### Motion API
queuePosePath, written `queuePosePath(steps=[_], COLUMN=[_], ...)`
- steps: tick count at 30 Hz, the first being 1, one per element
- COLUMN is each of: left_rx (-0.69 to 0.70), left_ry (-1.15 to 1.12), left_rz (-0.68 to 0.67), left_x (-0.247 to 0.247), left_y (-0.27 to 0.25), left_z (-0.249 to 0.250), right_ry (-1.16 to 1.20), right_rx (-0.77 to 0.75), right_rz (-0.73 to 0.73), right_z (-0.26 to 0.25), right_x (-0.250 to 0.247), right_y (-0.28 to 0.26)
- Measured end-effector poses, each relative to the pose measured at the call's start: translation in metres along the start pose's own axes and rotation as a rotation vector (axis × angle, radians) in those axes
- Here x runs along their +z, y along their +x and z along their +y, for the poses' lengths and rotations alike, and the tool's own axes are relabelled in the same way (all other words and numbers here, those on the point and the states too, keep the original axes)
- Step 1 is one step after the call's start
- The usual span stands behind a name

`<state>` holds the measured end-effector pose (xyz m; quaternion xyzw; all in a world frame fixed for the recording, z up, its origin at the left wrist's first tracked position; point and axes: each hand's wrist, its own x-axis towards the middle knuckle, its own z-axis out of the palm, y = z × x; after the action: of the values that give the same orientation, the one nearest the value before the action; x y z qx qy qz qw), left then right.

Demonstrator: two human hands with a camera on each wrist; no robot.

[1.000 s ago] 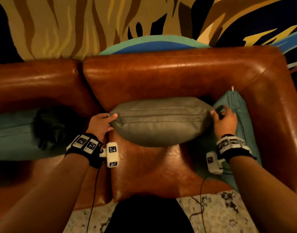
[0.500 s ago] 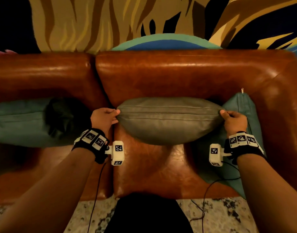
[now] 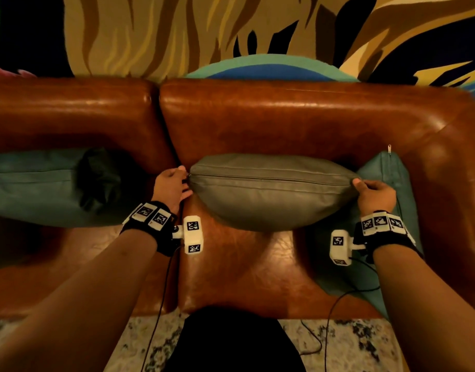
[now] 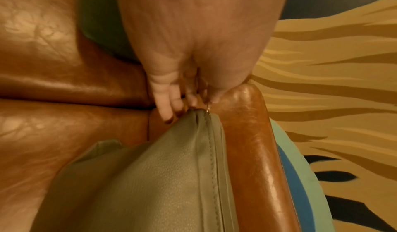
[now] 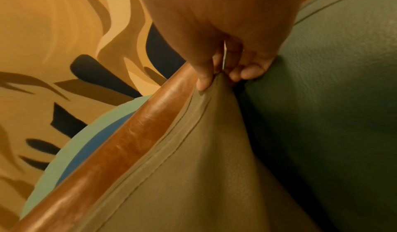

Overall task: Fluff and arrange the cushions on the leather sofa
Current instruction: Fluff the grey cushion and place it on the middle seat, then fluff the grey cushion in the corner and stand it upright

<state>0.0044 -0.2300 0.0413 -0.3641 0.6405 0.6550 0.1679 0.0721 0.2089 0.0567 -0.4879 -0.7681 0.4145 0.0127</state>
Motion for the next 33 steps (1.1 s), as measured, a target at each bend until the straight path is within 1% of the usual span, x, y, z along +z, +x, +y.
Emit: queuePosePath(steps=[2,5,7,10,13,15,17,20,21,23,25,28,29,31,33], left_rx=[-0.029,0.011,0.023,0.059,0.049,0.059,0.062,0.064,0.070,0.071,0.078,0.083,0.084,0.069,0.058], left_ry=[0.043,0.143,0.147,0.128,0.138,0.125,0.091,0.024,-0.011,-0.059,-0.113,-0.189,-0.214,-0.272,-0.363], left_rz=[-0.063,-0.044,-0.040,-0.017,-0.006,0.036,0.077,0.128,0.161,0.213,0.282,0.357,0.389,0.458,0.530], left_x=[-0.003,-0.006,-0.006,-0.012,-0.040,-0.070,-0.106,-0.162,-0.195,-0.243,-0.308,-0.406,-0.447,-0.520,-0.580], left_y=[0.002,0.002,0.003,-0.003,-0.010,-0.013,-0.017,-0.026,-0.029,-0.032,-0.038,-0.045,-0.047,-0.047,-0.044], left_z=[0.003,0.006,0.005,0.012,0.022,0.027,0.034,0.043,0.048,0.052,0.057,0.058,0.058,0.052,0.043], right_ry=[0.004,-0.014,-0.047,-0.117,-0.267,-0.396,-0.372,-0.259,-0.256,-0.264,-0.267,-0.272,-0.266,-0.291,-0.330], right_rx=[-0.012,0.007,0.006,-0.039,-0.124,-0.218,-0.316,-0.456,-0.515,-0.597,-0.677,-0.811,-0.848,-0.909,-0.946], right_rz=[0.009,-0.025,-0.028,0.012,-0.014,-0.038,-0.105,-0.321,-0.394,-0.505,-0.618,-0.750,-0.807,-0.894,-0.956], right_z=[0.000,0.004,0.003,-0.011,-0.035,-0.055,-0.083,-0.124,-0.141,-0.167,-0.197,-0.239,-0.251,-0.270,-0.281], right_x=[-0.002,-0.004,-0.004,-0.001,0.011,0.027,0.053,0.103,0.132,0.180,0.240,0.323,0.354,0.407,0.453], right_y=[-0.001,-0.003,-0.003,-0.007,-0.022,-0.042,-0.072,-0.131,-0.158,-0.204,-0.267,-0.372,-0.414,-0.491,-0.552])
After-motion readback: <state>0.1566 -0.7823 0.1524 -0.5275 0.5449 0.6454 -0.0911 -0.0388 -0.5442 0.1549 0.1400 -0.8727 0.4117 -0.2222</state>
